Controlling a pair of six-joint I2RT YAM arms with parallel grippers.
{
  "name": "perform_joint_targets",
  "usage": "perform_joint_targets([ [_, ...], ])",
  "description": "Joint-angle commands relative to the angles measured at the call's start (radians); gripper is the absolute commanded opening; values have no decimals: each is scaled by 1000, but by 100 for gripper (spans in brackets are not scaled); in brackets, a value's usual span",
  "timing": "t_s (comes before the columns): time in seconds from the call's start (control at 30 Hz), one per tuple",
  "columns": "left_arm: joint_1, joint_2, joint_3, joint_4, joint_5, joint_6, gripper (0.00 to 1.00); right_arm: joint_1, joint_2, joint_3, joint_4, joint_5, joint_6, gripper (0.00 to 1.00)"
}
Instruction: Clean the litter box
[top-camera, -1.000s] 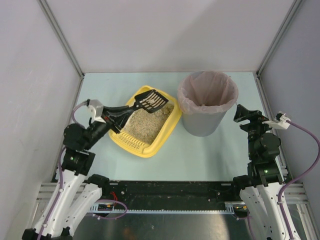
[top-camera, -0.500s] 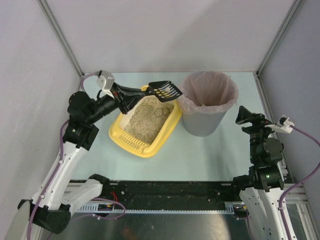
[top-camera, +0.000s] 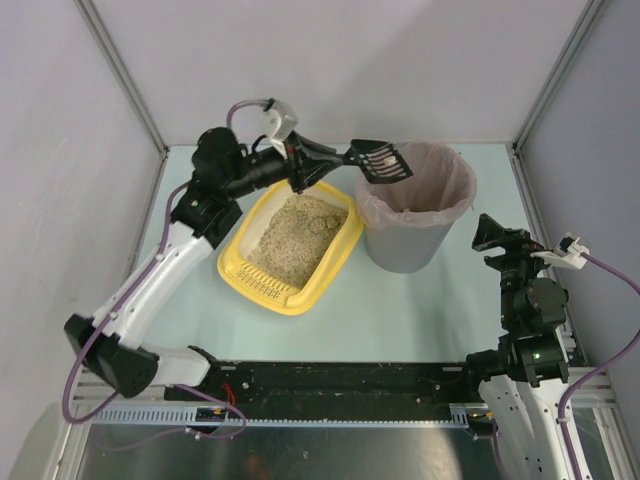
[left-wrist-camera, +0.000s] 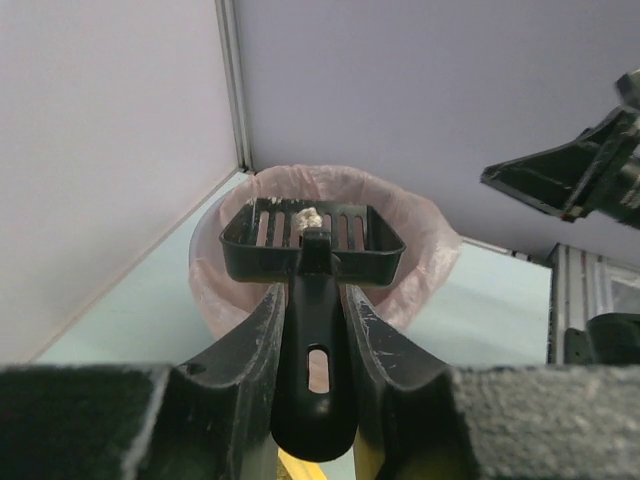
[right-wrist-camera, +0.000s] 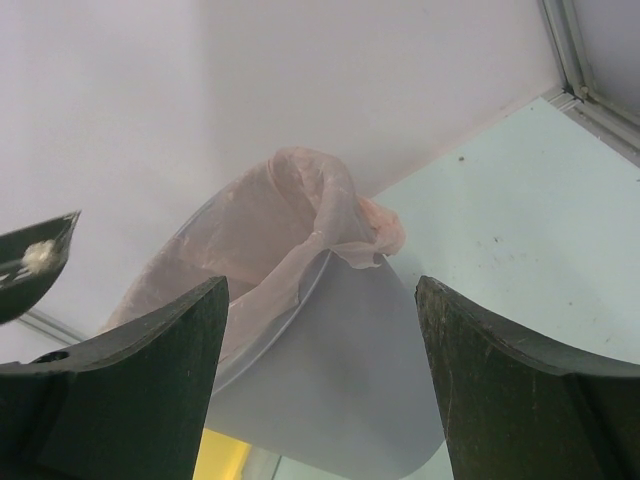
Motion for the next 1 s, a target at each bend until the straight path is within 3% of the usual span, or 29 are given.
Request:
perform_joint_targets([
  [0.0,-44,88,132,-51,-4,197,0,-4,-26,5,8,30,-28,81],
  [0.2,-92,196,216,-89,-24,424,0,-4,-32,4,2,50,-46,81],
  [0.4,-102,240,240,-89,126,649,0,-4,-32,5,19,14,-3,81],
  [0.73,-118,272,226,-94,103,904,0,-7,-74,4,10,43,-20,81],
  [0.97,-203,252,181,-112,-24,1120,0,-6,-75,5,0,75,-43,82],
])
